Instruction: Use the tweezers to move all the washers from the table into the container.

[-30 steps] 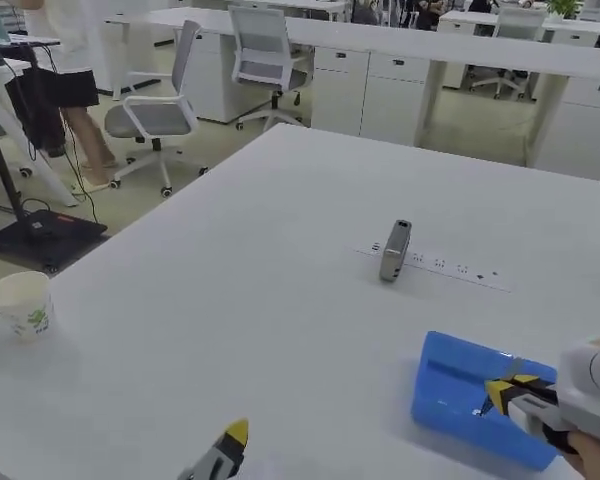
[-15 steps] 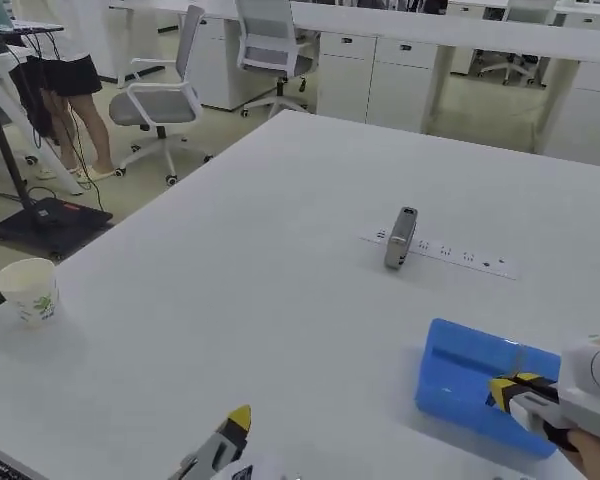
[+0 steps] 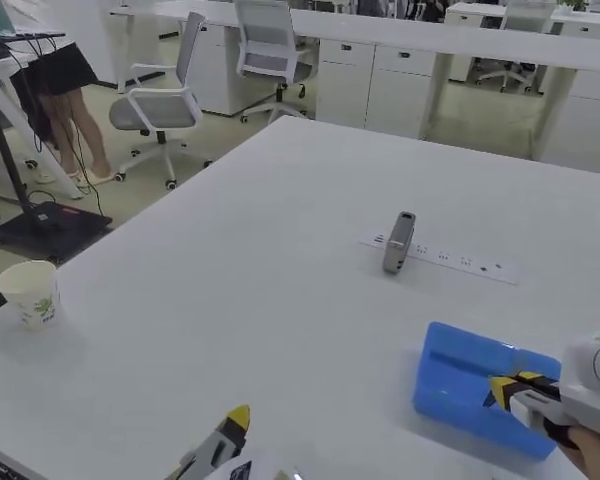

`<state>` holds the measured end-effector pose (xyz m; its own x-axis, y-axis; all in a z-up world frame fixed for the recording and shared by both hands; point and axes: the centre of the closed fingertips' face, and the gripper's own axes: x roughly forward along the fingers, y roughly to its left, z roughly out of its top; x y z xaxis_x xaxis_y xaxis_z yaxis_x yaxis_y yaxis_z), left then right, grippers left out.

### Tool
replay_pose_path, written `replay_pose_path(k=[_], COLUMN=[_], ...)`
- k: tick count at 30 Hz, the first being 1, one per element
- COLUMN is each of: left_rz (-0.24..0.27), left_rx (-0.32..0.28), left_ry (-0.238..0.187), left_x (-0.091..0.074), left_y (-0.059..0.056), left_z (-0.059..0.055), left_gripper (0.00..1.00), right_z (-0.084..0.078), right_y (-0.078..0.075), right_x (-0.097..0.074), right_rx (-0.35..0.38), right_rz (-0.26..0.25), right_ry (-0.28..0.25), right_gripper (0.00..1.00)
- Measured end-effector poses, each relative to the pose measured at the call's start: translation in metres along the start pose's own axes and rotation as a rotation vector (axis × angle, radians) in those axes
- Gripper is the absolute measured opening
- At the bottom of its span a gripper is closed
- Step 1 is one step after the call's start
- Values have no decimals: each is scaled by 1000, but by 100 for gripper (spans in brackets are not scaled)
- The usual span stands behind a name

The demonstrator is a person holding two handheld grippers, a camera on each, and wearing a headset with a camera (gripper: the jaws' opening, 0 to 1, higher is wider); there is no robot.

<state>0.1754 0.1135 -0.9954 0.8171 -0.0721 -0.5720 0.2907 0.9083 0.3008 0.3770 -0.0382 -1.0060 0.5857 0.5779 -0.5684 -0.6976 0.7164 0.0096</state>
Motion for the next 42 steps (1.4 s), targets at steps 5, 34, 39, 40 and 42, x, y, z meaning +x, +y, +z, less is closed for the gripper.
replay_pose_path(k=[5, 34, 39, 40, 42], left_rz=[-1, -2, 0, -1, -1], left_rx=[2, 7, 7, 8, 9], left_ry=[-2, -12, -12, -10, -11], left_x=[0, -2, -2, -2, -2], left_y=[0, -4, -3, -3, -3], left_z=[1, 2, 2, 1, 2], left_gripper=[91, 91, 91, 91, 91], right_z=[10, 34, 22, 18, 11], right_y=[1, 22, 21, 22, 23], right_x=[-10, -70, -71, -70, -69], right_rx=[-2, 9, 29, 34, 38], right_rz=[-7, 8, 16, 20, 24], right_ry=[-25, -163, -150, -147, -137], right_gripper=[3, 3, 3, 3, 3])
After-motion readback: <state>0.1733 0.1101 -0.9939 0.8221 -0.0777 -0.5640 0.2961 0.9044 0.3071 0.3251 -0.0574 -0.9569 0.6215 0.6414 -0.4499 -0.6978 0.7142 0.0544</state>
